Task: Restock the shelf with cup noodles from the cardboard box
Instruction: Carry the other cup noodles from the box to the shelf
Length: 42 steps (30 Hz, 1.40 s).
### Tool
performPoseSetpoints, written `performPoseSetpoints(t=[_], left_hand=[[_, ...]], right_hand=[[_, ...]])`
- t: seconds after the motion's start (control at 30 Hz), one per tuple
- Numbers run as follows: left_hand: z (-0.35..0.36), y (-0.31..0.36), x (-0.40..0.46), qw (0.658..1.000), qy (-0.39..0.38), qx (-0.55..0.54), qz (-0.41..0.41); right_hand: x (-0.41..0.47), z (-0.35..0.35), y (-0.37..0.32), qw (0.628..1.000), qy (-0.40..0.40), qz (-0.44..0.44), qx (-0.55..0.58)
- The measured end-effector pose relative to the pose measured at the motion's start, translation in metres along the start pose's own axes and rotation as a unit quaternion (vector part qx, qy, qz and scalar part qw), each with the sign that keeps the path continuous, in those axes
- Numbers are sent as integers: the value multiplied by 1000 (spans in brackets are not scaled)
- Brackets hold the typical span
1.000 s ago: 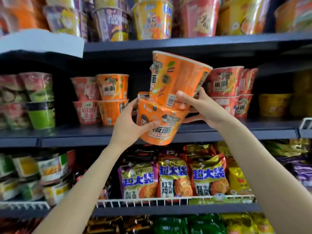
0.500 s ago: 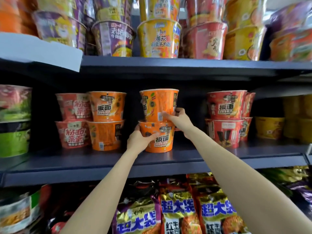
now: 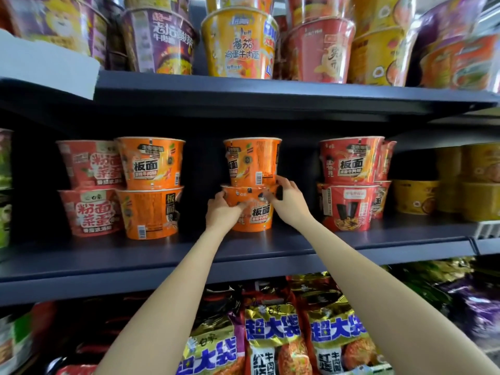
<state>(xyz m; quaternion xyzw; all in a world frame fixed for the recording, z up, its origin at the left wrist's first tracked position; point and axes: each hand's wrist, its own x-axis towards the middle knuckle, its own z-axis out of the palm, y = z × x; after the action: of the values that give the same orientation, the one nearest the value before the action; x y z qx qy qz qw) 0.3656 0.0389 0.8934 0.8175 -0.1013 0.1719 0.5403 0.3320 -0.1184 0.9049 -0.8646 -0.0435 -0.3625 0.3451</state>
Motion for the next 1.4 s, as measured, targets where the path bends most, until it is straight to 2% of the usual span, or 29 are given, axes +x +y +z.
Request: performPoseSetpoints(t=[0.1, 0.2, 0.27, 0.43, 0.53, 0.57, 0.63, 0.7, 0.8, 0.87, 0.97, 1.1, 1.17, 1.27, 1.4], left_hand=[[-1, 4, -16, 999, 13, 17, 31], [0, 13, -59, 992, 35, -9, 124], [4, 17, -97, 978, 62, -46, 195], [30, 1, -195, 927, 167, -34, 333], [53, -27, -250, 916, 184, 3, 358], [63, -43, -271, 921, 174, 17, 347], [83, -75, -313, 938, 134, 56, 315], [106, -110, -364, 960, 72, 106, 248], [135, -160, -438, 981, -30, 159, 106], [153, -192, -478, 980, -98, 175, -3], [179, -233, -527, 953, -171, 186, -170], [216, -286, -567, 907, -196, 169, -331], [238, -318, -582, 888, -210, 153, -380], [280, -370, -607, 875, -205, 134, -417], [350, -448, -639, 849, -230, 89, -466]], right_hand=[[-30, -17, 0, 995, 32, -84, -46], [-70, -34, 3, 968, 106, -203, -103], [-97, -42, 6, 951, 163, -244, -100], [-179, -62, 37, 930, 234, -281, -47], [-238, -72, 72, 936, 210, -281, 0], [-262, -75, 88, 943, 183, -277, 7], [-307, -80, 120, 955, 121, -271, 15], [-357, -87, 158, 970, 30, -240, 32], [-430, -92, 213, 980, -103, -163, 39], [-477, -90, 250, 978, -178, -107, 17], [-540, -82, 301, 964, -265, -34, -8], [-607, -61, 365, 916, -394, 58, -48], [-637, -47, 397, 878, -460, 102, -81], [-678, -19, 446, 831, -517, 154, -134], [-731, 29, 507, 801, -528, 217, -181]])
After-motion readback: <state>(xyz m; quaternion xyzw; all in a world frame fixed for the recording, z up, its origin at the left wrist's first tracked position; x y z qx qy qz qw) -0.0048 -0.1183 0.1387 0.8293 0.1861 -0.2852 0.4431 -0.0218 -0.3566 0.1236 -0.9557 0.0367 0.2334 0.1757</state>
